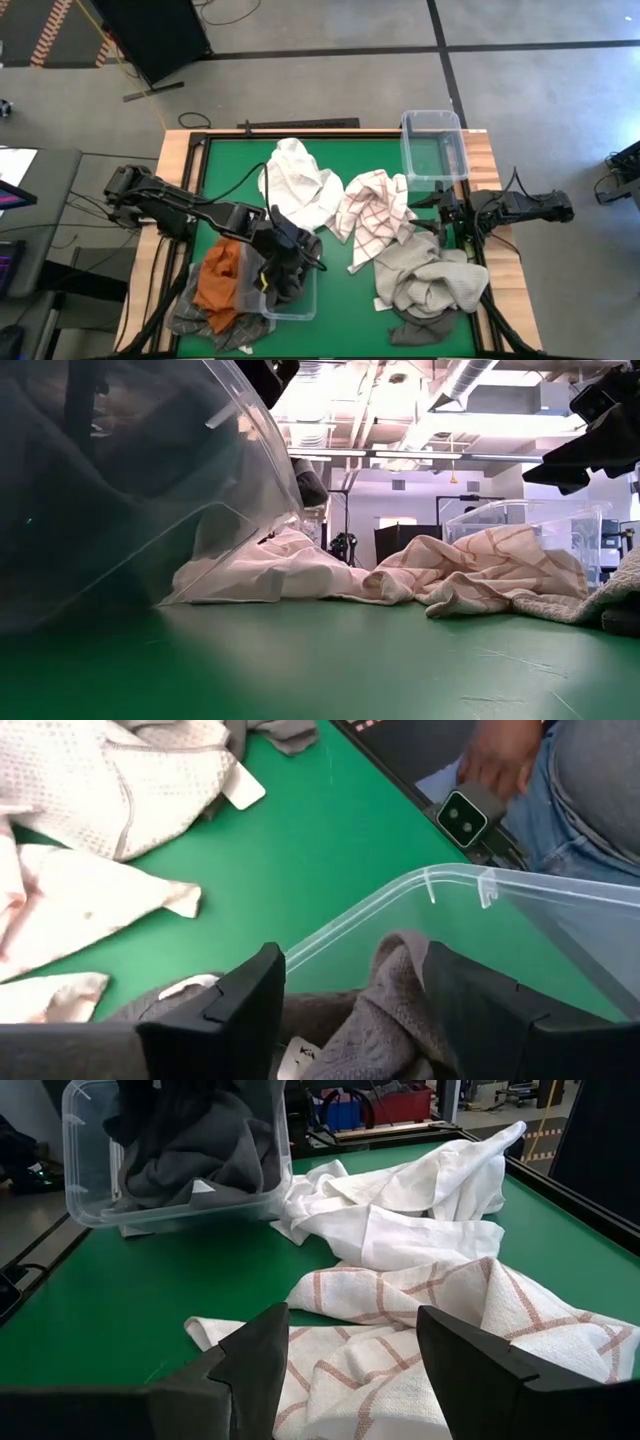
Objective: Sort towels by color in basket
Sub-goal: Put the black towel into the bottom transparent bin
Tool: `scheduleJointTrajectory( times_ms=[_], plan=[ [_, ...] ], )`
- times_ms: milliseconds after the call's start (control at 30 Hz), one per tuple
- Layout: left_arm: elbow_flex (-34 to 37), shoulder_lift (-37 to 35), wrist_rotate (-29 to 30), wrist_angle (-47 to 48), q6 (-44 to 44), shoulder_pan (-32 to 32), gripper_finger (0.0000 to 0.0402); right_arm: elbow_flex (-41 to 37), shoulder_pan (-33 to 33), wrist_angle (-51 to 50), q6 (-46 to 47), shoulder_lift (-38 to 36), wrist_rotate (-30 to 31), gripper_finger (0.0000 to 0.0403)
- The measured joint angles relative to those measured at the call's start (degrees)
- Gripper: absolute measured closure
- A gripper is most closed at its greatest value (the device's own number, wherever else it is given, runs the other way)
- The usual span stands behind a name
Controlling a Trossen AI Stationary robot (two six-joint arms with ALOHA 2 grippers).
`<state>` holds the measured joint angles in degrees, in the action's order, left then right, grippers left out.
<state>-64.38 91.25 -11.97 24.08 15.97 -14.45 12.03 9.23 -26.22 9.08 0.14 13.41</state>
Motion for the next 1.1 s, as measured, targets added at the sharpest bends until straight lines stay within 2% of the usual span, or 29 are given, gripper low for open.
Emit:
scheduleJointTrajectory(
  times_ms=[133, 233, 467, 633, 700, 933, 1100],
  plan=[
    [0.0, 0.02, -0.8, 1.46, -0.42, 0.45, 0.0177, 0.0, 0.0, 0.04, 0.0, 0.0, -0.01, 0.0154],
    [0.08, -0.13, -4.64, 6.38, -0.41, 0.48, 0.0178, -0.01, 0.0, 0.03, 0.0, 0.0, 0.0, 0.0154],
    [0.13, -0.76, -3.92, 17.28, -2.27, 0.01, 0.0178, -0.02, 0.0, -0.01, -0.01, 0.0, 0.0, 0.0154],
    [3.09, -0.51, 6.37, 9.61, 0.08, -1.62, 0.0179, 0.0, 0.0, -0.08, -0.02, 0.0, -0.01, 0.0154],
    [5.08, -0.71, 7.71, 5.31, 0.75, -1.71, 0.0179, -0.02, 0.0, -0.13, -0.01, 0.0, -0.01, 0.0154],
    [5.9, -0.81, 8.21, -2.14, 2.26, -0.27, 0.0178, 0.0, 0.0, -0.24, -0.01, 0.0, -0.01, 0.0154],
    [4.85, -0.85, 8.6, -2.33, 3.37, -0.5, 0.0177, -0.02, 0.0, -0.52, 0.0, 0.0, -0.02, 0.0154]
  ],
)
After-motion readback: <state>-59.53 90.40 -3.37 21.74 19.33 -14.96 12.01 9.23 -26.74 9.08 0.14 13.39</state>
